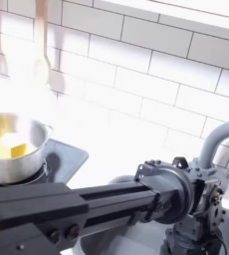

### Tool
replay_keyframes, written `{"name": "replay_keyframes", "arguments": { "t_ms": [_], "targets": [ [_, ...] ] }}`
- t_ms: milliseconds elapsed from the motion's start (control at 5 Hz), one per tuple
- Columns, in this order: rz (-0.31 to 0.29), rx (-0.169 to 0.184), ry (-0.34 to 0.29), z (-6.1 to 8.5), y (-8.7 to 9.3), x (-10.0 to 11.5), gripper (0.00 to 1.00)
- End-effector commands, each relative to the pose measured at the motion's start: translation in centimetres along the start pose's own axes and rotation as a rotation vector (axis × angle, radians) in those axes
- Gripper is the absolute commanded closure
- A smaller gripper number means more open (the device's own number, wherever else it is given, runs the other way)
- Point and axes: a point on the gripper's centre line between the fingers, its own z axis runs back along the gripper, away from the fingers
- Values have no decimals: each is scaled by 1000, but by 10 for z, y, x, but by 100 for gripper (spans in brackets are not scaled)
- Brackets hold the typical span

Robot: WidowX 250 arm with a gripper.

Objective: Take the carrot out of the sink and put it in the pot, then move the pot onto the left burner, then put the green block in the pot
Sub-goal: 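Take the carrot out of the sink and put it in the pot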

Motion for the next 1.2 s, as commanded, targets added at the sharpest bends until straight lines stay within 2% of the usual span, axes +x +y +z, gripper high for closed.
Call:
{"name": "replay_keyframes", "arguments": {
  "t_ms": [0,200,600,1000],
  "targets": [
    [-25,-9,-26,4,-2,7,0],
    [-20,-24,-40,4,-5,13,0],
    [-8,-5,-93,14,2,28,0],
    [-18,-12,-78,6,-3,25,0]
  ]
}}
